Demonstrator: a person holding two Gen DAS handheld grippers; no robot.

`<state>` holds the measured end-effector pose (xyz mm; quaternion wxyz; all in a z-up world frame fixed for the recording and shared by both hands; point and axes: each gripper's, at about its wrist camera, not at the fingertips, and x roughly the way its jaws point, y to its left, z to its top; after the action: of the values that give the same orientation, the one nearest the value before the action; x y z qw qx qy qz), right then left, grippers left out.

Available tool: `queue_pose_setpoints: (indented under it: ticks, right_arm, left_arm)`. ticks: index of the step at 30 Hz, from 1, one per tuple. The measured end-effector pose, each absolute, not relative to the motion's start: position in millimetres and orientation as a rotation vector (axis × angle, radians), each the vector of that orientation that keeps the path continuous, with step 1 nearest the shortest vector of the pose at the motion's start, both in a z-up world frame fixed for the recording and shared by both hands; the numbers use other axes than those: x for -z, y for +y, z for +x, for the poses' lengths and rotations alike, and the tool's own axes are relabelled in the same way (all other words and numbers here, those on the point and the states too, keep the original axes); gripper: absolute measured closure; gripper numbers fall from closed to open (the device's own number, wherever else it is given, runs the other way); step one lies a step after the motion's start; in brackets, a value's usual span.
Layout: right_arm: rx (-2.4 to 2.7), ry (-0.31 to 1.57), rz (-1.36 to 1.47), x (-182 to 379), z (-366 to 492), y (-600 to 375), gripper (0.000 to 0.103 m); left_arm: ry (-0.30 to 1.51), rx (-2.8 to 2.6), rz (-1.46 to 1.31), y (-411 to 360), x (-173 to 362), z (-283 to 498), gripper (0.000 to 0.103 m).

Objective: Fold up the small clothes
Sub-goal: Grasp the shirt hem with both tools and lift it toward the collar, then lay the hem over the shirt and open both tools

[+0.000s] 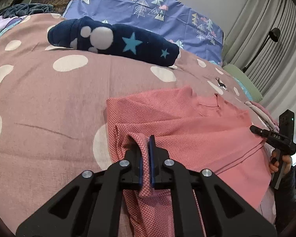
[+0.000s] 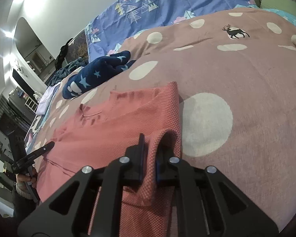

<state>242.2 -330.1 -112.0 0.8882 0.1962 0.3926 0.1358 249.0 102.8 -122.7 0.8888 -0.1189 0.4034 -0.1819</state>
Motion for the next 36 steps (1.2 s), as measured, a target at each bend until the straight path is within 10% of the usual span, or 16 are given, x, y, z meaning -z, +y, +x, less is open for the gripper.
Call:
queue_pose_setpoints:
  ticks: [9, 13, 19, 21, 25, 36]
  right_arm:
    - [-0.315, 0.822, 0.343, 93.1, 201.0, -327.5, 0.071]
    - [-0.424, 0.863, 0.431, 99.8, 199.8, -328.7, 0.096]
    - [-0.418, 0.785, 0.599, 88.2, 241.5, -347.4, 0.099]
    - [-0.332, 0.767, 0.631, 87.7, 257.6, -360.6, 0.090]
    - [-0.325, 0.757, 0.614, 87.5, 256.8, -366.9, 0.060]
    - [-0.264, 0.741, 0.312, 78.6, 283.6, -348.4, 0.064]
  left_arm:
    - [0.857, 0.438, -0.189, 97.7, 107.7, 210.8, 0.077]
    - [0.883, 0.466, -0.142, 90.1, 111.6, 210.6, 0.089]
    - [0.764, 0.426, -0.243, 99.3, 88.4, 255.6, 0.098]
    - [0.731, 0.356, -0.308, 111.0, 86.6, 272.3, 0.095]
    - [0.712, 0.286, -0.344, 125.8, 88.3, 277.9, 0.054]
    - [0.819, 0.331, -0.173, 104.0, 112.9, 304.1, 0.052]
